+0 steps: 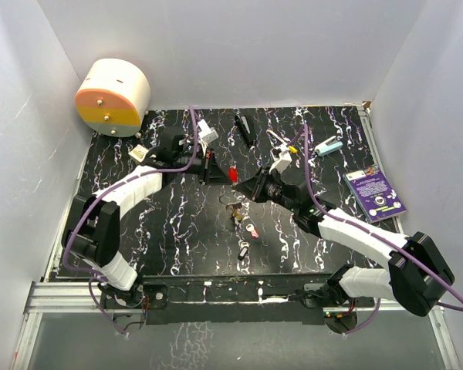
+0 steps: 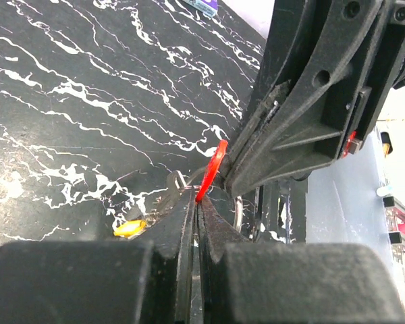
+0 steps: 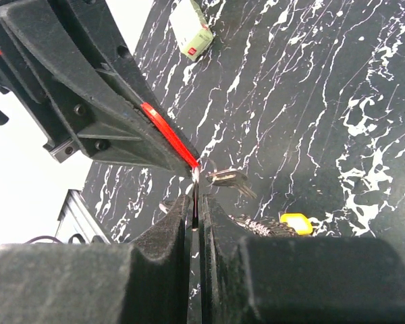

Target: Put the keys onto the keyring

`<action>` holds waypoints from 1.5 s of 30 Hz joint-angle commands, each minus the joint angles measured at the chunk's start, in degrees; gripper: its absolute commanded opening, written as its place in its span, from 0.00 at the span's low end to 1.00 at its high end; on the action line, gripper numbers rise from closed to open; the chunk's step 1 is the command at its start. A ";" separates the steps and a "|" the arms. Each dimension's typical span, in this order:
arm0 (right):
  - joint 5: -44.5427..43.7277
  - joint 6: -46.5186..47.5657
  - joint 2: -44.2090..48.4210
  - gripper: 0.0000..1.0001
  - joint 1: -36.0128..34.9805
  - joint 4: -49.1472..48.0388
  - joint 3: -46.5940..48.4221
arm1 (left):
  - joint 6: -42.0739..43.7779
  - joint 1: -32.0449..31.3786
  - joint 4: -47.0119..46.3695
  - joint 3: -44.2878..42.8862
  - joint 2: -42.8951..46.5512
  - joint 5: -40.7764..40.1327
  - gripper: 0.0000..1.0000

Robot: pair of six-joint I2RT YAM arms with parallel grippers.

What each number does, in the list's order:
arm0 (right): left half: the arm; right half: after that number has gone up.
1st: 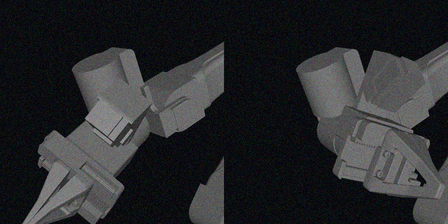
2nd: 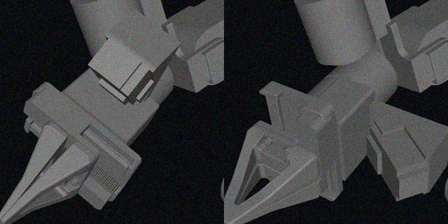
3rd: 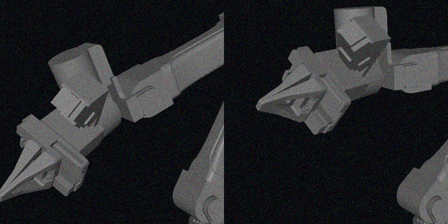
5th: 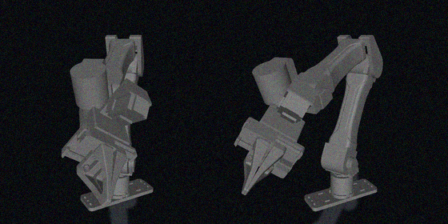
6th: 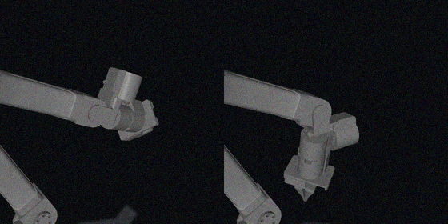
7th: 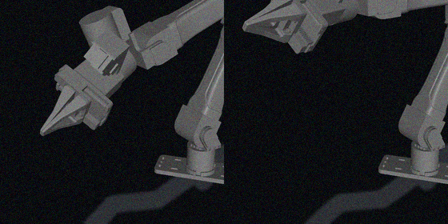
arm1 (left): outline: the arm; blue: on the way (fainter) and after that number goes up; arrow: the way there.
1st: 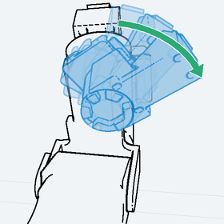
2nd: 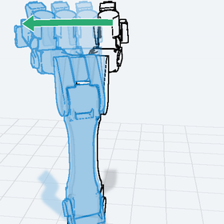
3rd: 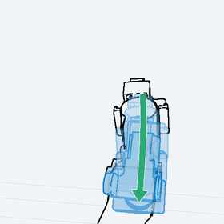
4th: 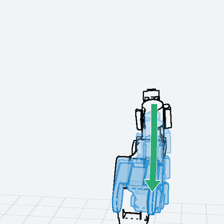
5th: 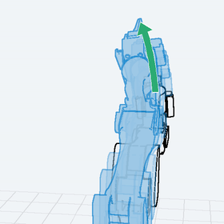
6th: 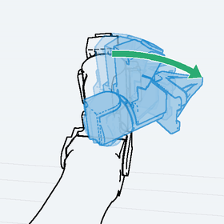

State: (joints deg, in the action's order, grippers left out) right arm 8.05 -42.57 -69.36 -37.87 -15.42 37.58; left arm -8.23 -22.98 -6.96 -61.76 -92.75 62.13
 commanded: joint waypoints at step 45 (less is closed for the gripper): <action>1.43 -1.96 3.50 0.08 -2.36 -11.04 -2.34 | -5.63 1.55 -9.38 2.92 4.93 8.44 0.00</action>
State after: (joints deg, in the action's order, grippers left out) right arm 8.62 -45.28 -66.67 -39.92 -21.26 33.87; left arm -13.13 -21.82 -14.17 -59.86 -91.90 66.04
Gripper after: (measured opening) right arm 0.099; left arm 0.009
